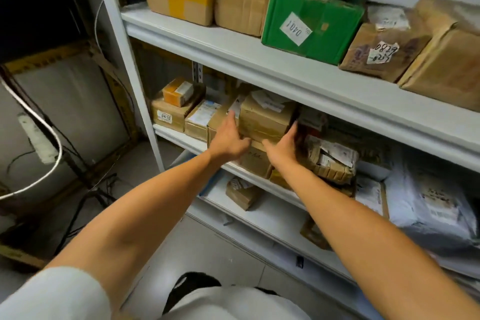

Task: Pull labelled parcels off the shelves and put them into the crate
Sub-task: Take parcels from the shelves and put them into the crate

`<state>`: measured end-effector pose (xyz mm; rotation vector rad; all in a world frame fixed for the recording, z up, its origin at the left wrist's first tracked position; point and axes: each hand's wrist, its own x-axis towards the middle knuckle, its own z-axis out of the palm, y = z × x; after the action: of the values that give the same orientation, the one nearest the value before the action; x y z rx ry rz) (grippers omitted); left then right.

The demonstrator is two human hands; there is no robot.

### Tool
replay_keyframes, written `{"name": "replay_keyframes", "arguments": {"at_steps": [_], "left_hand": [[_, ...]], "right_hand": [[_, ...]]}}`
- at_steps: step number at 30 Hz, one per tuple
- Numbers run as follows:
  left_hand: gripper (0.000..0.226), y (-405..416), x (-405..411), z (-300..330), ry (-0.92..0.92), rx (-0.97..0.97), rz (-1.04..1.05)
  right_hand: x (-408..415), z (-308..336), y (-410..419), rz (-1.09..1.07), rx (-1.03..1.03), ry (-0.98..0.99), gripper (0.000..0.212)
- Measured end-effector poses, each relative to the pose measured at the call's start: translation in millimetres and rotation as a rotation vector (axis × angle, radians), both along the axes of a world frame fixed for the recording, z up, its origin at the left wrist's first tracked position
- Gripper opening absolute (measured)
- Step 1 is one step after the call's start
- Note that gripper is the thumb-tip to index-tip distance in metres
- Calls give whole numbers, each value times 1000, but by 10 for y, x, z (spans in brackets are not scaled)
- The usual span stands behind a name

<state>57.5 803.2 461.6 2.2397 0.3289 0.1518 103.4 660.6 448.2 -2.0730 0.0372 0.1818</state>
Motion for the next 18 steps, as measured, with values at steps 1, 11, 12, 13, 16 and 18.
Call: {"name": "replay_keyframes", "arguments": {"at_steps": [1, 11, 12, 13, 16, 18], "left_hand": [[88, 3, 47, 13, -13, -82, -5], [51, 418, 369, -6, 18, -532, -69], [36, 460, 410, 20, 18, -526, -82], [32, 509, 460, 12, 16, -502, -80], [50, 731, 494, 1, 55, -525, -43], [70, 870, 505, -64, 111, -563, -57]], "right_hand": [[20, 15, 5, -2, 49, 38, 102], [23, 54, 148, -219, 279, 44, 65], [-14, 52, 173, -245, 288, 26, 58], [-30, 5, 181, -277, 299, 12, 50], [-127, -125, 192, -422, 378, -10, 40], [-217, -203, 212, -504, 466, -8, 49]]}}
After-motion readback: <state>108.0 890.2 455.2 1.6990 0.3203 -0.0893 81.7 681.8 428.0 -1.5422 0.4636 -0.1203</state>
